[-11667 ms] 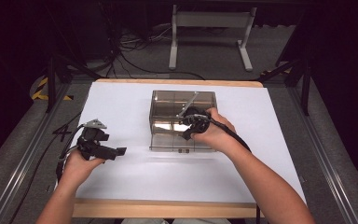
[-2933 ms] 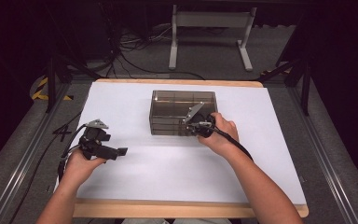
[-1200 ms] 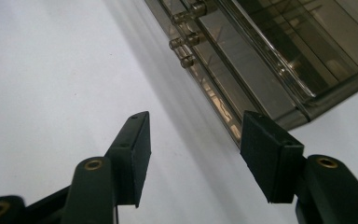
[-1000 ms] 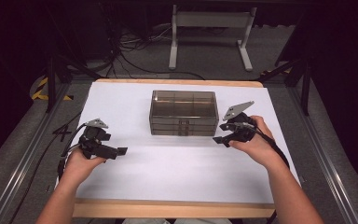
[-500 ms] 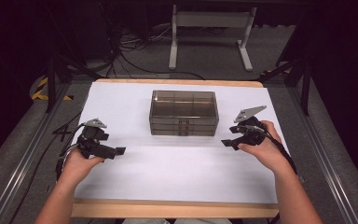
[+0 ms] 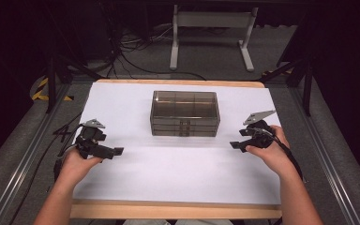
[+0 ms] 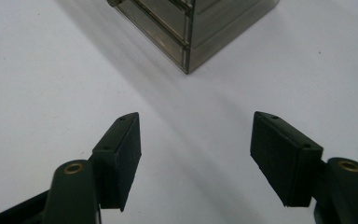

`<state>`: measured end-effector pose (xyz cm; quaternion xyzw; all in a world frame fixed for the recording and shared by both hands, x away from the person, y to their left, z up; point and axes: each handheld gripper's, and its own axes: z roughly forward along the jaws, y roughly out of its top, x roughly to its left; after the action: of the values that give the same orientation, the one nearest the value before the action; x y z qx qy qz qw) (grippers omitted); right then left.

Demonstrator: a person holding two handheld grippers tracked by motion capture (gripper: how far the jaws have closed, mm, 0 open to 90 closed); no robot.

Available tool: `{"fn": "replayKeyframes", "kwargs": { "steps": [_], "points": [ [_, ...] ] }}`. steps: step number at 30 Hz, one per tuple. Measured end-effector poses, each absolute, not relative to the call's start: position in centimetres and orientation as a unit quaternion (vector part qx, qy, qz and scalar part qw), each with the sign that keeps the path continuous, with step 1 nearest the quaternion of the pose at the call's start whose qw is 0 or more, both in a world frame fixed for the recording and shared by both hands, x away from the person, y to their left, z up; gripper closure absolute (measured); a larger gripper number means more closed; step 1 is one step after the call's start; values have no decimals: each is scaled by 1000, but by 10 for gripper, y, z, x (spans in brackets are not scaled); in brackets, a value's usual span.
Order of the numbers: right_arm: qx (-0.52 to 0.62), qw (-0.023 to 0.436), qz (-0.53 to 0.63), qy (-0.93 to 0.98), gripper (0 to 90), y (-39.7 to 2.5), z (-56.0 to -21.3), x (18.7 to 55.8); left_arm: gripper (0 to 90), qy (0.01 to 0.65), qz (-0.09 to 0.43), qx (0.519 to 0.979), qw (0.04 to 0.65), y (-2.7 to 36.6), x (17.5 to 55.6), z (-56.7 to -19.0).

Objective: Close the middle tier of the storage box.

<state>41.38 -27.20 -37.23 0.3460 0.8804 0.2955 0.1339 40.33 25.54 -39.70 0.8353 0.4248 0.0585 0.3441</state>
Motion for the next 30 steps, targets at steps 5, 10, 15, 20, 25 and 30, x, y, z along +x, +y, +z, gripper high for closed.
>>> {"fn": "replayKeyframes", "kwargs": {
  "steps": [5, 10, 15, 20, 25, 30],
  "points": [
    [358, 137, 292, 876, 340, -277, -380, 415, 27, 428, 57, 834, 344, 257, 404, -398],
    [366, 143, 294, 871, 340, -283, -387, 415, 26, 431, 62, 834, 339, 258, 405, -400],
    [380, 146, 291, 866, 340, -290, -399, 415, 26, 437, 64, 833, 334, 261, 407, -403],
    [389, 144, 289, 863, 340, -295, -408, 416, 26, 439, 63, 833, 331, 263, 409, -406],
    [387, 145, 284, 865, 337, -297, -418, 414, 25, 441, 61, 833, 328, 263, 410, -410],
    [385, 147, 285, 866, 335, -298, -424, 412, 24, 442, 58, 835, 324, 262, 411, -413]
  ]
}}
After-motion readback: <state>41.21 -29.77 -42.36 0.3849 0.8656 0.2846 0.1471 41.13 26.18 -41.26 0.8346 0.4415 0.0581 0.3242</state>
